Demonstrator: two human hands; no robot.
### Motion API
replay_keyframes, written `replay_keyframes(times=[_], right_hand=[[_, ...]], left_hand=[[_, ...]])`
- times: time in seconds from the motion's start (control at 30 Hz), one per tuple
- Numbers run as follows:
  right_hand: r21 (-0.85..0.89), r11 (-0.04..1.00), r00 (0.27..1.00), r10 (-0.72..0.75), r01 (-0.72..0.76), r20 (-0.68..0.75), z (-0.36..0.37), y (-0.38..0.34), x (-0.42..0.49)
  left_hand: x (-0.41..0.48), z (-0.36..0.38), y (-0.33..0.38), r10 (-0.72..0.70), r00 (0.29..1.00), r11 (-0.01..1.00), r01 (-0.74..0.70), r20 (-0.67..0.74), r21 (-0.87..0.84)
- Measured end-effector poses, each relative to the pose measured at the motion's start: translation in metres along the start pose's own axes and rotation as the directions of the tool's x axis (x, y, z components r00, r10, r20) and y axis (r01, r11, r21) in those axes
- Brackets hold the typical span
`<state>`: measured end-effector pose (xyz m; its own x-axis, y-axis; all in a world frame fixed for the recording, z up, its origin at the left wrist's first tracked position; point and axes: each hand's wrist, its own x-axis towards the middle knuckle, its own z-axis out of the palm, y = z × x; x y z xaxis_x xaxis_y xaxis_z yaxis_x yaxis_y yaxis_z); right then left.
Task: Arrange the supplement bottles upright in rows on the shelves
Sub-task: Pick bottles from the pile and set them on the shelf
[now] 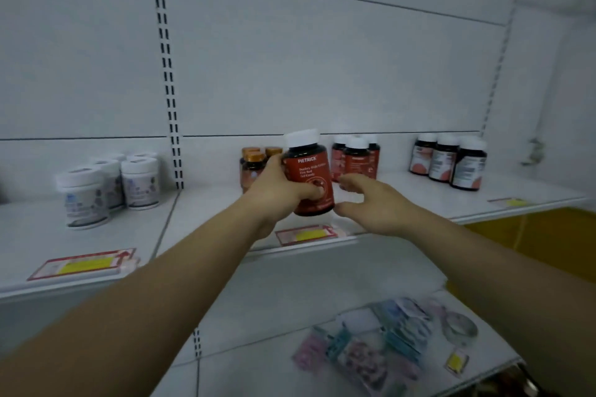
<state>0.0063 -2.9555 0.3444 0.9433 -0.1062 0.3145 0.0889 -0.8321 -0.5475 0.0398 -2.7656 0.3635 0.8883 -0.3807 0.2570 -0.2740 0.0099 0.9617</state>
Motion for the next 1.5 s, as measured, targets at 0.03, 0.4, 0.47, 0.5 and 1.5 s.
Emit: replay_keyframes(times=[0.03, 0.4, 0.47, 0.5, 1.5], right_hand=[[0.006, 1.0, 1.0, 0.001, -0.001, -0.003, -0.01, 0.014, -0.002], [-0.037, 0.988, 0.988, 0.147, -0.149, -0.049, -0.058, 0.118, 0.054], [-0.052, 0.981, 0.982, 0.184, -0.186, -0.042, -0.062, 0.136, 0.066], [-0.063, 0.977, 0.979, 0.202, -0.204, -0.034, -0.064, 0.144, 0.071], [-0.482, 0.876, 0.934, 0.148, 0.028, 0.325, -0.07, 0.225, 0.125]], left_hand=[[0.01, 0.016, -0.001, -0.01, 1.0, 1.0, 0.01, 0.005, 0.011], [0.094, 0.088, -0.03, -0.094, 0.995, 0.984, 0.087, 0.038, 0.157], [0.103, 0.098, -0.033, -0.085, 0.996, 0.978, 0.076, 0.037, 0.193], [0.107, 0.104, -0.034, -0.072, 0.997, 0.975, 0.062, 0.038, 0.212], [0.192, 0.158, -0.048, 0.327, 0.943, 0.23, -0.021, -0.057, 0.973]])
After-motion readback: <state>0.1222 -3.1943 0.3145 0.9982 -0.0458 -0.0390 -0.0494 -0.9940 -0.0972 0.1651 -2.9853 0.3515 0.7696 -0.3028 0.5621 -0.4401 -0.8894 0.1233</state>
